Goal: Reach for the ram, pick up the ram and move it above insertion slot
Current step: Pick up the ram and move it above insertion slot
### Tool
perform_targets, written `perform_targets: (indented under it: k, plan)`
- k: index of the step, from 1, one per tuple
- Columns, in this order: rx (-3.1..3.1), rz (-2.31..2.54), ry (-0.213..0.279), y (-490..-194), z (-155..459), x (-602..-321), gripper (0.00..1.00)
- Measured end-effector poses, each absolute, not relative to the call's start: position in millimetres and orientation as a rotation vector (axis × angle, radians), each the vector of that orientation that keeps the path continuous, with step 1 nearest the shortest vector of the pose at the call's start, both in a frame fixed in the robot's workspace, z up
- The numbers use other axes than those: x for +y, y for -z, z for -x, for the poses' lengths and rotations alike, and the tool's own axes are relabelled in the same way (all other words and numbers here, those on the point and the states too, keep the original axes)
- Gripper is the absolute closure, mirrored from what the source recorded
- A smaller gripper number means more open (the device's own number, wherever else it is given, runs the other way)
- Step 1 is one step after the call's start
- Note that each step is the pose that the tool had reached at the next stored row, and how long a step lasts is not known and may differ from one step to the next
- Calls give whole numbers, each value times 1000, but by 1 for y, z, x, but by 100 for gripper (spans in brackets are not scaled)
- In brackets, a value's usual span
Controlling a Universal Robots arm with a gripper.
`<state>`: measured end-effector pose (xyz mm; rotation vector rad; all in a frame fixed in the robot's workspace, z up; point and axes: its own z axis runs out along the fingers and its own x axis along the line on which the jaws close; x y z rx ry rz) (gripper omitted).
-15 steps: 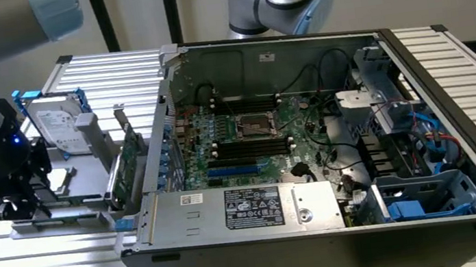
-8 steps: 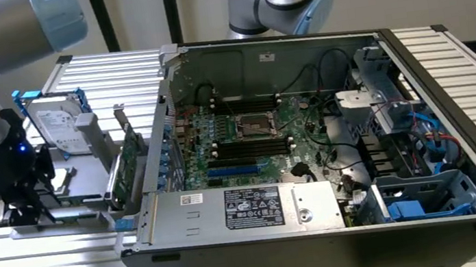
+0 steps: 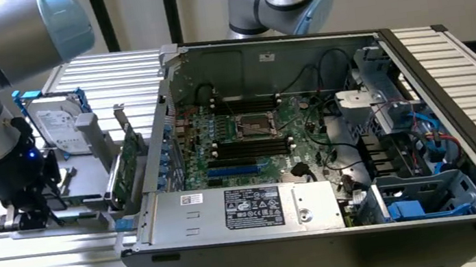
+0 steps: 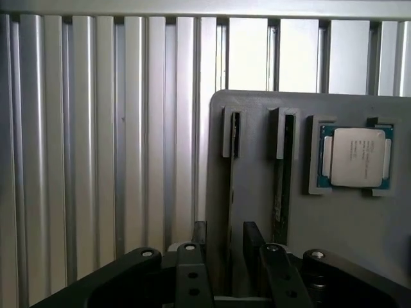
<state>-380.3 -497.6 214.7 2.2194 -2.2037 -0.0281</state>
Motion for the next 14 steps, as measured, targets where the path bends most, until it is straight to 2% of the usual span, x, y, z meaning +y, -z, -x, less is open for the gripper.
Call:
perform_targets:
  k: [14]
  plan:
    - [-2198, -2219, 34, -198, 384, -491, 64]
